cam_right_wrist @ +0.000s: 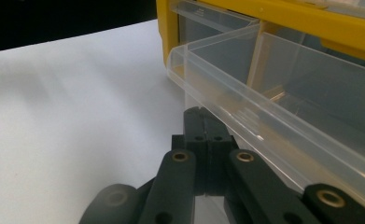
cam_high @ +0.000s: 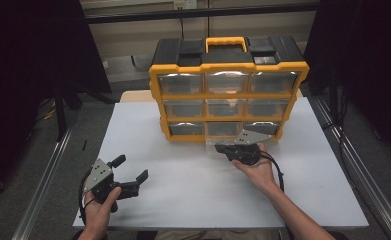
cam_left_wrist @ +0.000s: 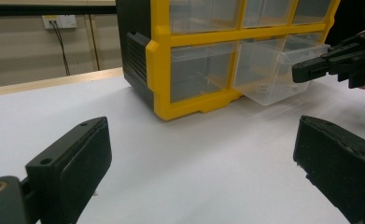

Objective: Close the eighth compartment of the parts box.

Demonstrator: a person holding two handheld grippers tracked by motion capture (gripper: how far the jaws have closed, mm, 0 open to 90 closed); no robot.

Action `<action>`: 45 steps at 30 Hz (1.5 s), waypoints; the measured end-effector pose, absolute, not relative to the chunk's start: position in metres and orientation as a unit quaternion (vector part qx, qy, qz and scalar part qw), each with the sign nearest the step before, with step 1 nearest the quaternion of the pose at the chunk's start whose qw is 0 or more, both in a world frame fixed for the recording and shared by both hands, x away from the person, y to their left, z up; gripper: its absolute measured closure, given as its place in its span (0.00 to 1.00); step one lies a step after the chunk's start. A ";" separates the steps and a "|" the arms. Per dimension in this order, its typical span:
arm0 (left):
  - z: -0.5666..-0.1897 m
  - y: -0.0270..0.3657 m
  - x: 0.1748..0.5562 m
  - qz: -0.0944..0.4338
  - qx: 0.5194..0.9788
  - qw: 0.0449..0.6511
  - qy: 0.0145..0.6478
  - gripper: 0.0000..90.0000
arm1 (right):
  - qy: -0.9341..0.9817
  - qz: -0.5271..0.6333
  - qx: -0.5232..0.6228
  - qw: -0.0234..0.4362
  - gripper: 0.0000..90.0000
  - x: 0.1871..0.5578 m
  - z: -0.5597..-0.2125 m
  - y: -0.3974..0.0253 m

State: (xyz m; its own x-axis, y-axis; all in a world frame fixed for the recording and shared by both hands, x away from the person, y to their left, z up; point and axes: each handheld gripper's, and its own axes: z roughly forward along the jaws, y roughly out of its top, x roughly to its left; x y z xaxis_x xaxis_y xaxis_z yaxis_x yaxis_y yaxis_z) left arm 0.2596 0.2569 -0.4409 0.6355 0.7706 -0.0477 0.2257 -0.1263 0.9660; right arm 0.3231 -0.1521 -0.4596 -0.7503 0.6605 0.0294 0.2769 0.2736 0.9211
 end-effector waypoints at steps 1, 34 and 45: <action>-0.441 0.257 0.260 0.243 0.710 0.560 0.351 0.05 | 0.777 0.521 0.303 0.184 1.00 0.323 -0.460 -0.152; -0.440 0.258 0.259 0.243 0.707 0.563 0.352 0.05 | 0.774 0.518 0.310 0.192 1.00 0.340 -0.462 -0.148; -0.440 0.258 0.259 0.243 0.708 0.562 0.353 0.05 | 0.770 0.519 0.315 0.195 1.00 0.344 -0.463 -0.149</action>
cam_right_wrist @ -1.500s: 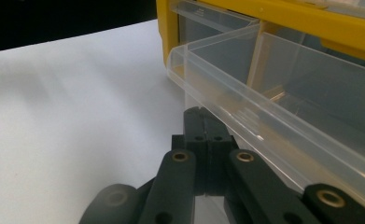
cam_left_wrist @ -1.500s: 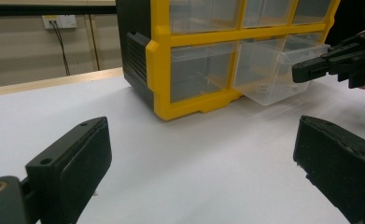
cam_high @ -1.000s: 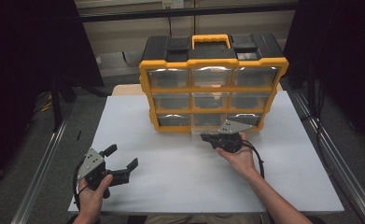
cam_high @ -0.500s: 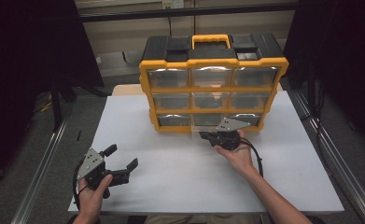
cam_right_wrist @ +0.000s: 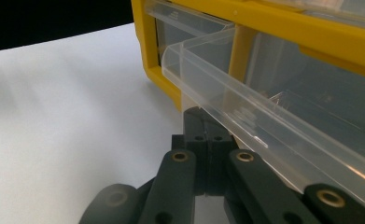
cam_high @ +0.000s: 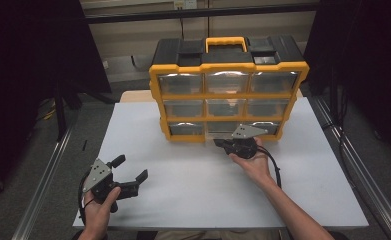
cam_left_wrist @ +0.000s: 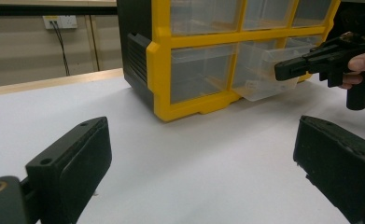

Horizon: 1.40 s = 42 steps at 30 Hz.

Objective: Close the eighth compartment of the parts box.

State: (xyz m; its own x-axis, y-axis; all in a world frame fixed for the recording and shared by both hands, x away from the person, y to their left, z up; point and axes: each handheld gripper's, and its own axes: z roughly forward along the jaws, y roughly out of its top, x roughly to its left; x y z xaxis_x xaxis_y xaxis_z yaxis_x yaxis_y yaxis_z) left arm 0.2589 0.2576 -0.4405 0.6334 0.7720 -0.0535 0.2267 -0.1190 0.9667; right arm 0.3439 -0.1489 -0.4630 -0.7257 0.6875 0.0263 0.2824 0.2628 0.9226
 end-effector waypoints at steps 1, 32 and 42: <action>-0.440 0.258 0.259 0.242 0.709 0.562 0.352 0.05 | 0.770 0.519 0.316 0.195 1.00 0.344 -0.463 -0.149; -0.440 0.258 0.259 0.244 0.707 0.562 0.354 0.05 | 0.763 0.518 0.327 0.206 1.00 0.353 -0.463 -0.154; -0.440 0.258 0.258 0.243 0.707 0.562 0.354 0.05 | 0.761 0.518 0.330 0.207 1.00 0.357 -0.463 -0.156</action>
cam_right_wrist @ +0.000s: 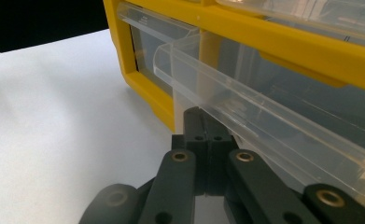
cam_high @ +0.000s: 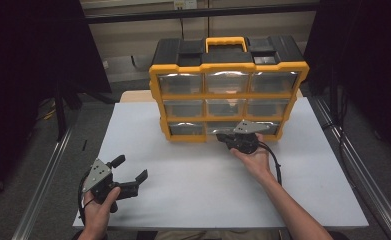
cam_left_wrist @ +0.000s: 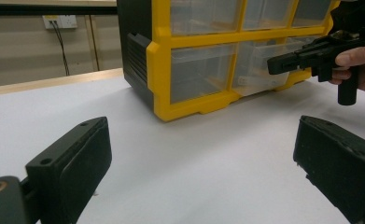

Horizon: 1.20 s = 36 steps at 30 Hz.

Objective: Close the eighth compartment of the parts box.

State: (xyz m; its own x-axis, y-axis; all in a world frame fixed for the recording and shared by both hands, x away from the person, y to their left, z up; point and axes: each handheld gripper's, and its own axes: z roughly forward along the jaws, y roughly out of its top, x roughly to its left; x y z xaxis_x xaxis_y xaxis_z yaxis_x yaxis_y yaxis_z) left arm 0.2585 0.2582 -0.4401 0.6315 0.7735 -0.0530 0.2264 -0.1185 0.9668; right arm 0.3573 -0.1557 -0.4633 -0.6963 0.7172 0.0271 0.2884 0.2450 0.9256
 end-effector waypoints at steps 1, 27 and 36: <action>-0.440 0.258 0.259 0.243 0.707 0.562 0.354 0.05 | 0.761 0.518 0.331 0.207 1.00 0.357 -0.463 -0.156; -0.441 0.258 0.259 0.238 0.708 0.564 0.352 0.05 | 0.758 0.518 0.336 0.213 1.00 0.363 -0.464 -0.157; -0.441 0.258 0.260 0.239 0.708 0.563 0.352 0.05 | 0.757 0.516 0.338 0.216 1.00 0.367 -0.463 -0.156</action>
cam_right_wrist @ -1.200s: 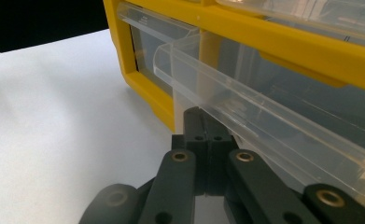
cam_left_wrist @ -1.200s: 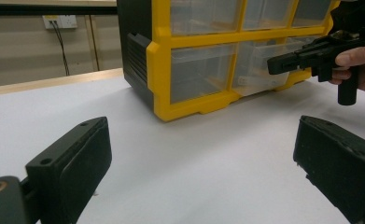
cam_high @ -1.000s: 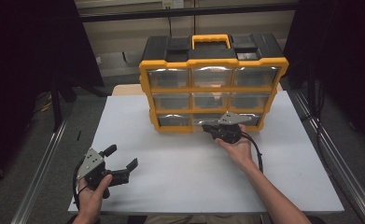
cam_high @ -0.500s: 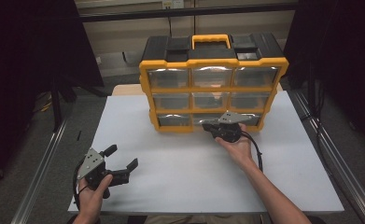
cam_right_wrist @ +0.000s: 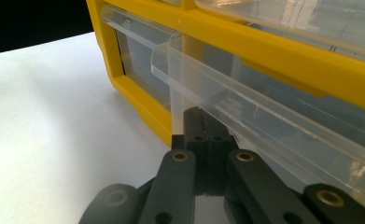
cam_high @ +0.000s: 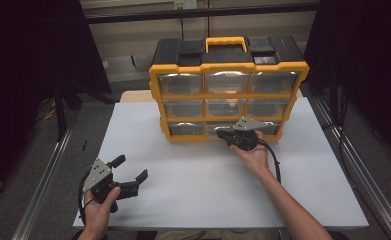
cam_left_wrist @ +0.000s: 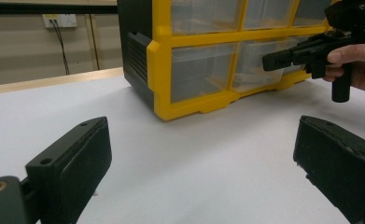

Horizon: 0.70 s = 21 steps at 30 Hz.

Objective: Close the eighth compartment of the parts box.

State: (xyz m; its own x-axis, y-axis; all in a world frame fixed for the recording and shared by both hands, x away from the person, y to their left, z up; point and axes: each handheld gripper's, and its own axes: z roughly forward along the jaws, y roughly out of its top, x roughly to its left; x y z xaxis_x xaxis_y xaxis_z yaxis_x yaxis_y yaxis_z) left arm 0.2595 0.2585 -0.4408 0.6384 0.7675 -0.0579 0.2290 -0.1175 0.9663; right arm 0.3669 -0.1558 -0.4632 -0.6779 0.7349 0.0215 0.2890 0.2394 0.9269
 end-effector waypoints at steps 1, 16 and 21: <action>-0.441 0.258 0.260 0.239 0.708 0.564 0.352 0.05 | 0.756 0.516 0.340 0.216 1.00 0.367 -0.463 -0.156; -0.441 0.259 0.259 0.241 0.708 0.563 0.352 0.05 | 0.755 0.513 0.340 0.225 1.00 0.372 -0.464 -0.156; -0.441 0.259 0.259 0.239 0.707 0.565 0.353 0.05 | 0.754 0.515 0.343 0.222 1.00 0.373 -0.464 -0.157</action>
State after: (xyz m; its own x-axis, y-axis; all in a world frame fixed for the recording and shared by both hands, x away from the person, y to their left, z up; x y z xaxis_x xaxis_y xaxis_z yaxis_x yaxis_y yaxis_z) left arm 0.2592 0.2588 -0.4405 0.6369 0.7686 -0.0606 0.2289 -0.1135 0.9668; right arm 0.3725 -0.1569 -0.4639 -0.6662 0.7455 0.0191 0.2886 0.2340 0.9284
